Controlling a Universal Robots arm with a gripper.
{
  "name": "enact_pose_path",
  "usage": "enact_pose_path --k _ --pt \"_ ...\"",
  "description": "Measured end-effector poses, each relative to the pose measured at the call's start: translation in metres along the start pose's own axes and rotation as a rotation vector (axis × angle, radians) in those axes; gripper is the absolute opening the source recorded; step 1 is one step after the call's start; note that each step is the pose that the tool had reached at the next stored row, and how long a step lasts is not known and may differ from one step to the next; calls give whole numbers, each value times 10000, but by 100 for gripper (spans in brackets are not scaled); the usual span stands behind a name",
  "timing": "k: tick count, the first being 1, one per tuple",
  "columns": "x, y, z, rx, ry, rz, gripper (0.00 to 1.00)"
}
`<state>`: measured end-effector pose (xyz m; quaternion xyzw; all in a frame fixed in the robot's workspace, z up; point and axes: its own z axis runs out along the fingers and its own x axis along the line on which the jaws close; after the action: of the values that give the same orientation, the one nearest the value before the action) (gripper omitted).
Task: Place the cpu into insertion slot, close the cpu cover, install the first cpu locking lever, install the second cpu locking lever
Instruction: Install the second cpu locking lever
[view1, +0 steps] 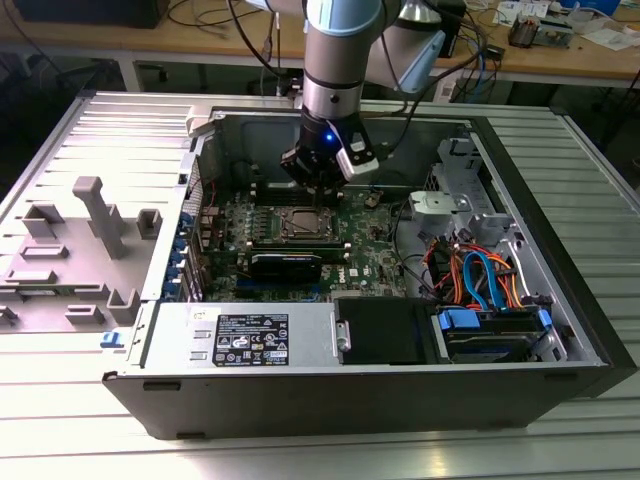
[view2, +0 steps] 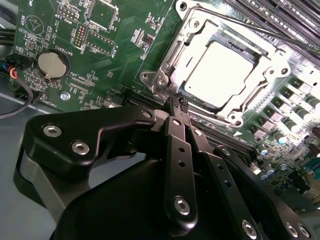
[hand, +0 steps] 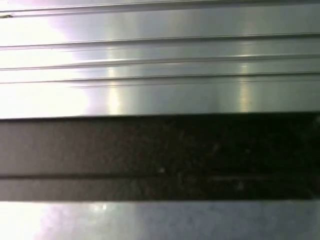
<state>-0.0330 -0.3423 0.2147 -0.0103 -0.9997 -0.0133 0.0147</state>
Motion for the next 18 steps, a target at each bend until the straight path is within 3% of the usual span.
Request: enact_pose_path --k 3,4,5,18 --pt "0 -20 -11 -1 0 -1 11" --pt "-1 -54 -12 -1 0 -1 11" --pt "-3 -157 -15 -1 0 -1 11" --pt "-5 -229 -5 0 0 -8 11"
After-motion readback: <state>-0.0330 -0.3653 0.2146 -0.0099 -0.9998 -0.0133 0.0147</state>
